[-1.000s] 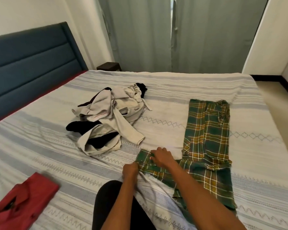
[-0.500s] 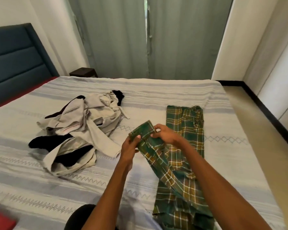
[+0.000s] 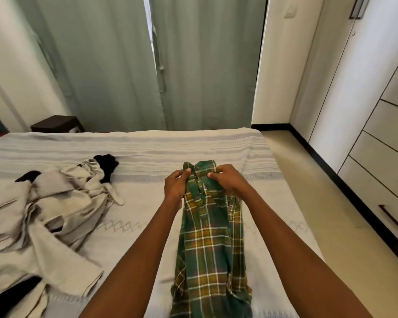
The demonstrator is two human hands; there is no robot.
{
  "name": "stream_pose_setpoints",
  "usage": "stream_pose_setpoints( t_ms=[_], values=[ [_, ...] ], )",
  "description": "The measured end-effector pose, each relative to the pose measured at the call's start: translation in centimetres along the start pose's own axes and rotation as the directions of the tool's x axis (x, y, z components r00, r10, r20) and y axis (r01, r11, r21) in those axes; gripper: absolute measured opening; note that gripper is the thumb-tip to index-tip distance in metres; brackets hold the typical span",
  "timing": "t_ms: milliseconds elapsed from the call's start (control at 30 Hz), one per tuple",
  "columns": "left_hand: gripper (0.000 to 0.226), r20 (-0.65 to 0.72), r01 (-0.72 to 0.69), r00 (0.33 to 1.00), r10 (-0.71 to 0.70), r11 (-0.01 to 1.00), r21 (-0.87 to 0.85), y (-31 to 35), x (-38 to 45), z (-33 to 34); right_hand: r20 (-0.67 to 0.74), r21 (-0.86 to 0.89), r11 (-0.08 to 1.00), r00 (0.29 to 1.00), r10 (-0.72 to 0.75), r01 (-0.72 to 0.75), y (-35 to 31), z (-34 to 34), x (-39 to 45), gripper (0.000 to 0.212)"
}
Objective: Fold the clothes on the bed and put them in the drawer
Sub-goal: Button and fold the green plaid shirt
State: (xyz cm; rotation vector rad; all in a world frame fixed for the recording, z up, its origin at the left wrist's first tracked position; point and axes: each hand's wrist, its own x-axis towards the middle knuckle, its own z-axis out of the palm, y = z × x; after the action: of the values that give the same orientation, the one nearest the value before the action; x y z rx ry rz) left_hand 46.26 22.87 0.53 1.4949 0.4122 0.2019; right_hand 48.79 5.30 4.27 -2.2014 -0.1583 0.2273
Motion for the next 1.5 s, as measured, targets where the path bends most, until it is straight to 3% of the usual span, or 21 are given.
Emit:
stream_pose_setpoints(
  t_ms=[133, 333, 400, 500, 700, 900, 1000, 1333, 1433, 1500],
  values=[
    [0.017, 0.016, -0.026, 1.0, 0.023, 0.983, 0.181, -1.5, 6.8, 2.6, 0.005, 0.012, 0.999, 0.999, 0.047, -0.047, 2.3, 0.4, 6.0, 0.031],
    [0.012, 0.09, 0.137, 0.981, -0.174, 0.936, 0.325, -6.2, 13.9, 5.1, 0.003, -0.163, 0.978, 0.991, 0.132, -0.13, 8.6, 3.4, 14.0, 0.032],
    [0.011, 0.138, 0.031, 0.985, -0.102, 0.897, 0.44, -7.9, 15.1, 5.4, 0.019, -0.191, 0.969, 0.987, 0.162, -0.156, 10.6, 4.8, 15.8, 0.028],
    [0.025, 0.234, -0.237, 0.966, 0.11, 0.738, 0.632, -9.8, 16.0, 5.3, -0.059, -0.27, 0.955, 0.992, 0.108, -0.12, 12.8, 6.5, 17.0, 0.033],
    [0.039, 0.225, -0.28, 0.96, 0.169, 0.528, 0.802, -13.6, 16.5, 4.6, -0.162, -0.472, 0.881, 0.986, -0.042, -0.04, 15.1, 8.2, 16.8, 0.064],
    [0.034, 0.322, -0.396, 0.916, 0.239, 0.409, 0.822, -12.8, 12.2, 3.3, -0.137, -0.567, 0.814, 0.96, -0.246, 0.127, 13.9, 7.9, 11.7, 0.045],
    [0.032, 0.316, -0.389, 0.919, 0.234, 0.432, 0.814, -12.8, 7.7, 1.6, -0.074, -0.545, 0.813, 0.955, -0.289, 0.204, 13.6, 8.4, 6.8, 0.036],
    [0.036, 0.43, -0.475, 0.879, 0.206, 0.45, 0.756, -14.6, -11.0, -7.5, 0.035, -0.487, 0.846, 0.973, -0.229, 0.217, 14.1, 11.3, -11.7, 0.042],
    [0.051, 0.508, -0.555, 0.831, 0.224, 0.362, 0.749, -15.8, -16.1, -9.8, 0.084, -0.53, 0.818, 0.973, -0.214, 0.226, 14.6, 12.3, -16.6, 0.052],
    [0.06, 0.588, -0.614, 0.789, 0.176, 0.267, 0.743, -17.0, -19.3, -11.2, 0.097, -0.548, 0.82, 0.987, -0.129, 0.161, 15.2, 12.8, -19.3, 0.064]
  ],
)
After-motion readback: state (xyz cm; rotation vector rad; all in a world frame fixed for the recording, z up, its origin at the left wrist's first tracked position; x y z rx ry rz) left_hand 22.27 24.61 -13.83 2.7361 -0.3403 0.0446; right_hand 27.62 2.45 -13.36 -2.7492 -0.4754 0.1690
